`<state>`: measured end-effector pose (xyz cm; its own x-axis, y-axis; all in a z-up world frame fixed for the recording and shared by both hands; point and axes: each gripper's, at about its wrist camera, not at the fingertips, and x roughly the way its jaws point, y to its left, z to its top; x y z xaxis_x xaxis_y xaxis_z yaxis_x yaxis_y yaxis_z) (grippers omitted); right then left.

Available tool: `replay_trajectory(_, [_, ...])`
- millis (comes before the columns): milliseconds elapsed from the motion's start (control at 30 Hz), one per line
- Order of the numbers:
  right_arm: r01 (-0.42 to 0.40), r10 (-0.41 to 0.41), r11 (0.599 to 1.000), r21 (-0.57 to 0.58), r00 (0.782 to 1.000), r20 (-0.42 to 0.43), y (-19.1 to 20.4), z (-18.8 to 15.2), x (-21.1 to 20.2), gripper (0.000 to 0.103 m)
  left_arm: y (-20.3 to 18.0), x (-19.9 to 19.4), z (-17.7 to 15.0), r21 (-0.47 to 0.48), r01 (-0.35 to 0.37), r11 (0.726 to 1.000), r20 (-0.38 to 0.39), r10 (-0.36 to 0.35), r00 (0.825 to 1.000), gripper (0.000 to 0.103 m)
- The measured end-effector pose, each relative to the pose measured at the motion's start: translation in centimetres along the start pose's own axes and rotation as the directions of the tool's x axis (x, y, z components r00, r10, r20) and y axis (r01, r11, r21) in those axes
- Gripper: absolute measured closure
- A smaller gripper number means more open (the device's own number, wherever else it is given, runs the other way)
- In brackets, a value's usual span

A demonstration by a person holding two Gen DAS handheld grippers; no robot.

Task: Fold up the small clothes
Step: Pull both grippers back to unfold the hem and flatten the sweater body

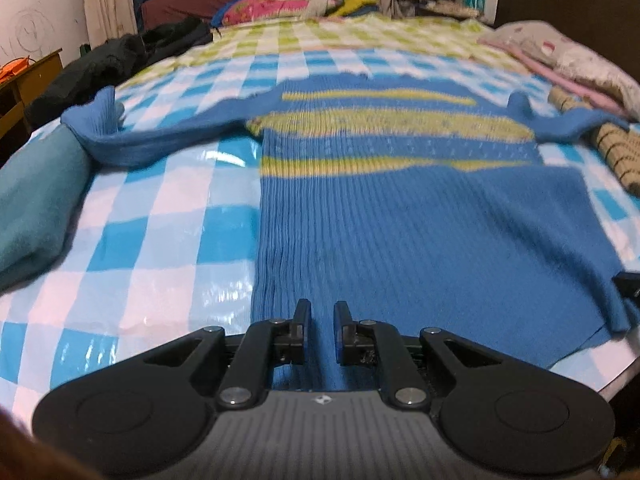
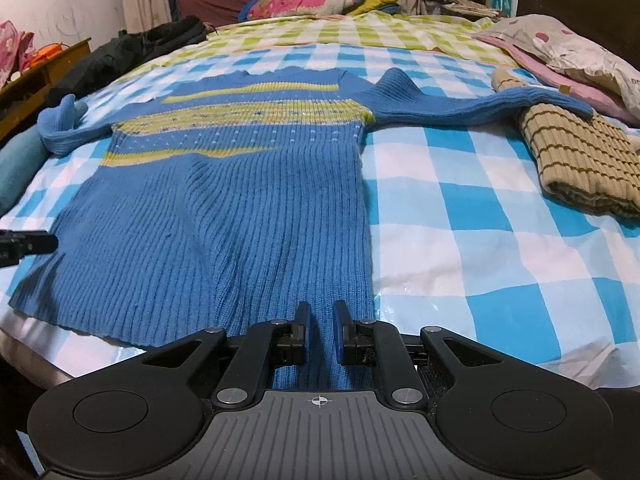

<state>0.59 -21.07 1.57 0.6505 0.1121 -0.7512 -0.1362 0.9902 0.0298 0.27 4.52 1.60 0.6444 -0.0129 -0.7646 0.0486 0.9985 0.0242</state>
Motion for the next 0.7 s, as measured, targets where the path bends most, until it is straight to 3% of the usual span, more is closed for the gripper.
replay_trajectory(300, [0.017, -0.017, 1.0, -0.024, 1.0, -0.009, -0.1, -0.2, 0.0, 0.09, 0.2, 0.0, -0.8, 0.008, -0.014, 1.0, -0.03, 0.015, 0.999, 0.084])
replay_trajectory(700, [0.031, -0.033, 0.999, -0.037, 0.999, -0.043, -1.2, -0.7, -0.8, 0.09, 1.7, -1.5, -1.9, -0.033, 0.017, 0.999, -0.055, -0.018, 0.998, 0.083])
